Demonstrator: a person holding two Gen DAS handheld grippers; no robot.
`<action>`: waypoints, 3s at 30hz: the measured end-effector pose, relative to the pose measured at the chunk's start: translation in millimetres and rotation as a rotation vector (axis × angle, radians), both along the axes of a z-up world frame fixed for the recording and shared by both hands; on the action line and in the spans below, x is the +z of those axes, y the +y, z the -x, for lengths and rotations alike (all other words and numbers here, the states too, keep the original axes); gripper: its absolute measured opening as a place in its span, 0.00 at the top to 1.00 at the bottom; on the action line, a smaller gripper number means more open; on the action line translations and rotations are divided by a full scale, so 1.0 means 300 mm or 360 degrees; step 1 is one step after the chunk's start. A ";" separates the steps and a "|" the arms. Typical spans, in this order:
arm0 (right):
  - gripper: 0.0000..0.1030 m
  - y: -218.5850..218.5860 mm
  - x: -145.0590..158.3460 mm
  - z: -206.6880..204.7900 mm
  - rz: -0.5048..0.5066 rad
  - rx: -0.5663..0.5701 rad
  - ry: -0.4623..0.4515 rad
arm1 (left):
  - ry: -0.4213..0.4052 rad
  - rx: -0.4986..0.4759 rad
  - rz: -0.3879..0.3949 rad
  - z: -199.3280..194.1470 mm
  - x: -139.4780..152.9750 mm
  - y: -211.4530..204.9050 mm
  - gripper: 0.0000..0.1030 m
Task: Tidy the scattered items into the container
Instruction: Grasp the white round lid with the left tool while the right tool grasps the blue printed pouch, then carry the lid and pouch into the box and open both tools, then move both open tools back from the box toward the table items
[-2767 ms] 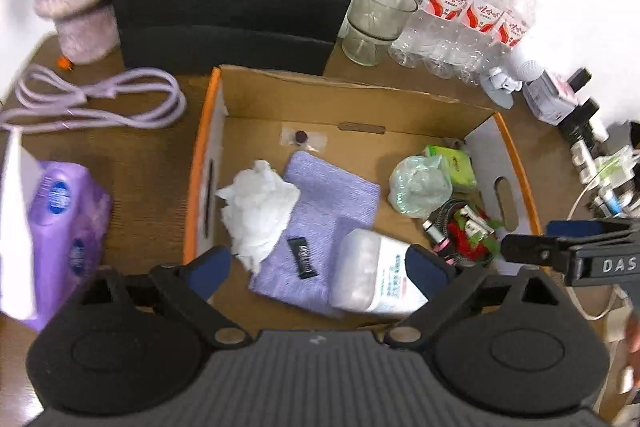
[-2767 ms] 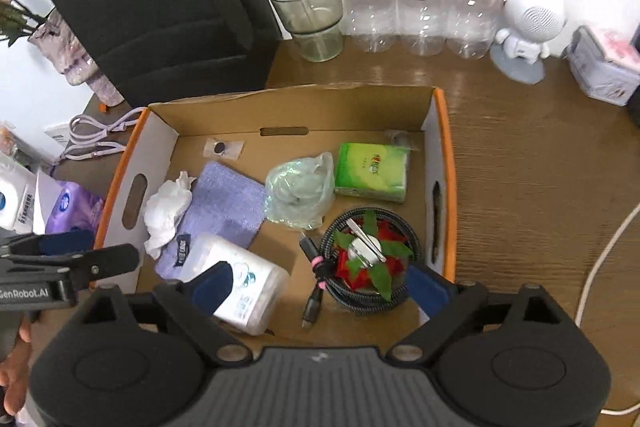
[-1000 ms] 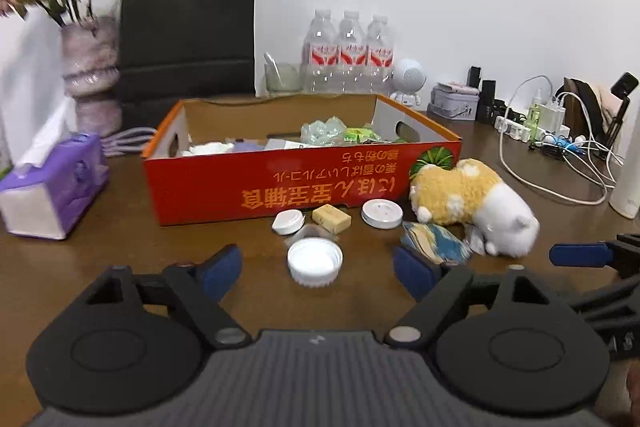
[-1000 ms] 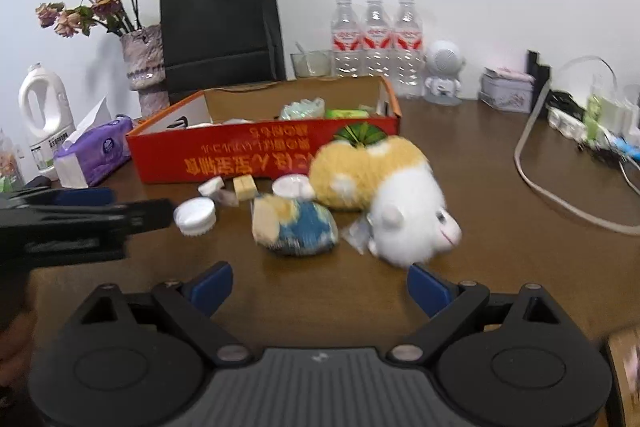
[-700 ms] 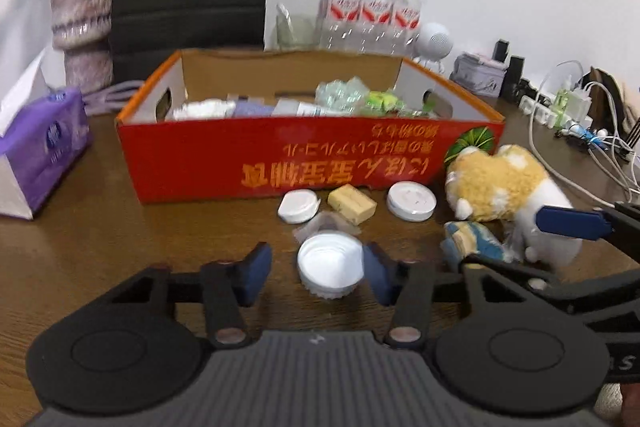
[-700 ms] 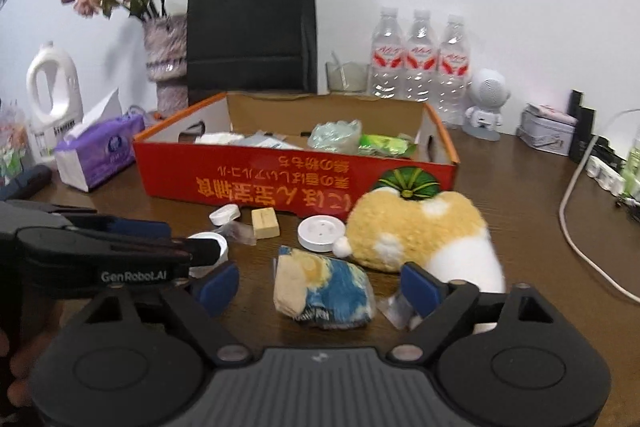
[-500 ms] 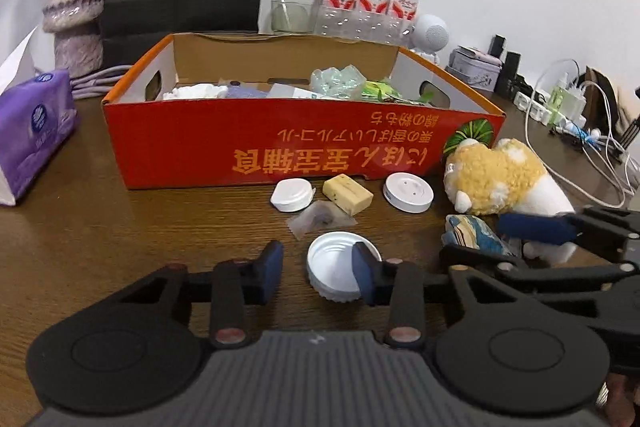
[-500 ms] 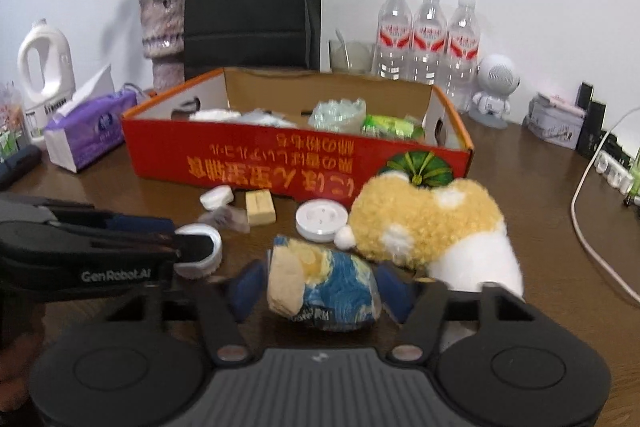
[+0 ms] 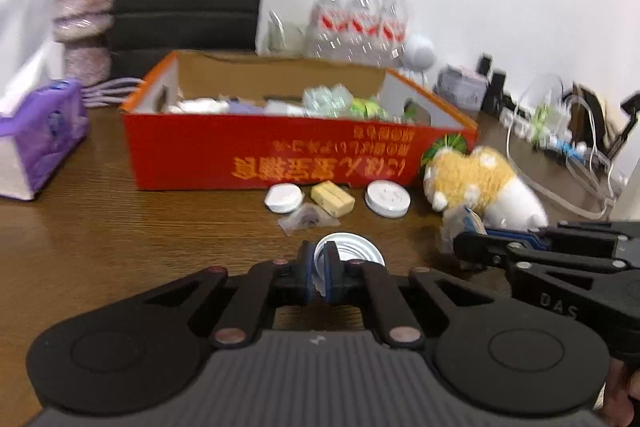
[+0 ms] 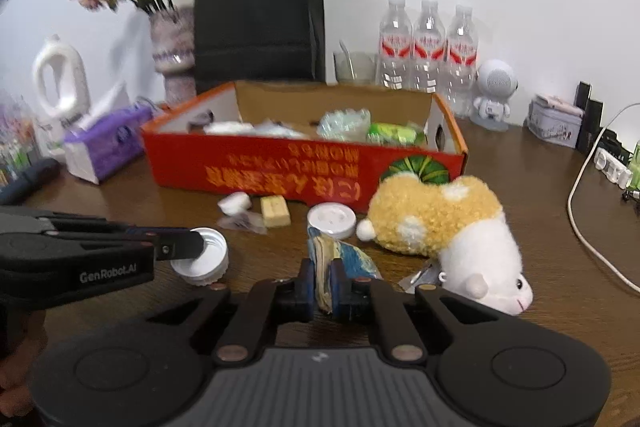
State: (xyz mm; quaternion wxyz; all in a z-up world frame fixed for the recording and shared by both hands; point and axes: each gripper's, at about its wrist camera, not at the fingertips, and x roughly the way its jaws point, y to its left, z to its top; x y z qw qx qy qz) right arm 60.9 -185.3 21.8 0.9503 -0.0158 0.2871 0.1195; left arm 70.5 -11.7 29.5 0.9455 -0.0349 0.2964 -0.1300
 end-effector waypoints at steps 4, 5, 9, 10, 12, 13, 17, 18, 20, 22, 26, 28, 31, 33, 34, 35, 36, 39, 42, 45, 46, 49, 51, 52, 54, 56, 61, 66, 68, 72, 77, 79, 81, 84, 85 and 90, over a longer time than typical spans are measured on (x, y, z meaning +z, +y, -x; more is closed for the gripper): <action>0.93 -0.018 0.045 0.103 -0.0113 0.0031 -0.0045 | -0.0123 0.0073 -0.0014 0.129 0.048 0.016 0.94; 0.93 -0.022 0.053 0.130 -0.0145 0.0047 -0.0042 | -0.0150 0.0088 -0.0022 0.161 0.059 0.020 0.94; 0.93 -0.023 0.060 0.244 -0.0184 0.0090 -0.0086 | -0.0212 0.0143 0.0036 0.291 0.084 0.059 0.94; 0.93 -0.025 0.058 0.269 -0.0198 0.0096 -0.0092 | -0.0217 0.0159 0.0049 0.318 0.087 0.068 0.94; 0.93 -0.031 0.051 0.305 -0.0206 0.0086 -0.0097 | -0.0220 0.0178 0.0075 0.363 0.088 0.078 0.94; 0.93 -0.035 0.047 0.319 -0.0202 0.0078 -0.0092 | -0.0217 0.0180 0.0082 0.377 0.086 0.081 0.94; 0.93 -0.047 0.027 0.359 -0.0198 0.0057 -0.0058 | -0.0207 0.0180 0.0088 0.417 0.077 0.083 0.94; 0.93 -0.050 0.022 0.370 -0.0194 0.0056 -0.0054 | -0.0203 0.0182 0.0089 0.422 0.075 0.081 0.94; 0.93 -0.054 0.017 0.392 -0.0187 0.0059 -0.0051 | -0.0208 0.0178 0.0077 0.433 0.073 0.079 0.94; 0.93 -0.058 0.016 0.412 -0.0183 0.0054 -0.0061 | -0.0215 0.0178 0.0065 0.447 0.071 0.074 0.94; 0.93 -0.066 0.033 0.457 -0.0171 0.0047 -0.0130 | -0.0246 0.0172 0.0057 0.489 0.076 0.064 0.94; 0.93 -0.063 0.043 0.477 -0.0160 0.0055 -0.0165 | -0.0268 0.0157 0.0043 0.513 0.081 0.055 0.94; 0.93 -0.056 0.053 0.496 -0.0145 0.0069 -0.0198 | -0.0279 0.0133 0.0043 0.533 0.087 0.043 0.94; 0.93 -0.055 0.055 0.491 -0.0148 0.0077 -0.0201 | -0.0281 0.0127 0.0054 0.529 0.091 0.041 0.94; 0.93 -0.055 0.056 0.485 -0.0146 0.0076 -0.0202 | -0.0285 0.0126 0.0058 0.524 0.094 0.041 0.94; 0.93 -0.053 0.059 0.479 -0.0149 0.0073 -0.0204 | -0.0292 0.0123 0.0062 0.516 0.098 0.042 0.94; 0.93 -0.055 0.064 0.467 -0.0155 0.0073 -0.0204 | -0.0300 0.0117 0.0065 0.502 0.105 0.043 0.94; 0.93 -0.051 0.100 0.405 -0.0153 0.0073 -0.0251 | -0.0355 0.0127 0.0064 0.435 0.140 0.049 0.94; 0.93 -0.041 0.150 0.307 -0.0147 0.0069 -0.0321 | -0.0417 0.0138 0.0066 0.330 0.196 0.054 0.94; 0.93 -0.032 0.210 0.174 -0.0161 0.0074 -0.0368 | -0.0446 0.0141 0.0080 0.192 0.259 0.061 0.94; 0.93 -0.027 0.231 0.121 -0.0158 0.0074 -0.0379 | -0.0451 0.0149 0.0076 0.135 0.278 0.065 0.94; 0.93 -0.025 0.304 -0.051 -0.0211 0.0093 -0.0354 | -0.0428 0.0158 0.0043 -0.060 0.336 0.084 0.94; 0.93 -0.022 0.361 -0.189 -0.0250 0.0117 -0.0296 | -0.0380 0.0177 -0.0007 -0.210 0.371 0.103 0.94; 0.93 -0.017 0.387 -0.261 -0.0279 0.0141 -0.0268 | -0.0334 0.0197 -0.0021 -0.289 0.384 0.115 0.94; 0.93 -0.001 0.421 -0.411 -0.0323 0.0201 -0.0167 | -0.0199 0.0203 -0.0037 -0.450 0.392 0.138 0.94; 0.93 0.017 0.429 -0.571 -0.0376 0.0239 -0.0027 | -0.0045 0.0202 -0.0048 -0.606 0.371 0.155 0.94; 0.93 0.086 0.336 -0.906 -0.0343 0.0196 0.0294 | 0.0263 0.0199 -0.0172 -0.858 0.263 0.158 0.94; 0.93 0.154 0.170 -1.102 -0.0212 0.0115 0.0587 | 0.0442 0.0207 -0.0319 -0.999 0.176 0.137 0.94; 0.93 0.183 0.129 -1.131 -0.0138 0.0124 0.0629 | 0.0467 0.0219 -0.0372 -1.029 0.152 0.132 0.93; 0.83 0.212 0.068 -1.165 -0.0082 0.0153 0.0707 | 0.0508 0.0210 -0.0372 -1.057 0.116 0.127 0.91; 0.64 0.159 0.070 -1.167 -0.0327 0.0126 0.0804 | 0.0497 0.0200 -0.0351 -1.037 0.132 0.131 0.72; 0.60 0.126 0.123 -1.145 -0.0359 0.0091 0.0811 | 0.0490 0.0204 -0.0328 -1.020 0.172 0.139 0.57; 0.50 0.100 0.187 -1.126 -0.0342 0.0048 0.0805 | 0.0503 0.0205 -0.0272 -0.999 0.223 0.153 0.51; 0.30 0.052 0.275 -1.075 -0.0258 -0.0016 0.0791 | 0.0625 0.0200 -0.0128 -0.964 0.282 0.179 0.39; 0.30 0.039 0.293 -1.057 -0.0203 -0.0036 0.0794 | 0.0667 0.0208 -0.0101 -0.946 0.295 0.184 0.37; 0.29 -0.060 0.332 -0.939 -0.0046 -0.0136 0.0802 | 0.0736 0.0230 -0.0120 -0.824 0.345 0.182 0.22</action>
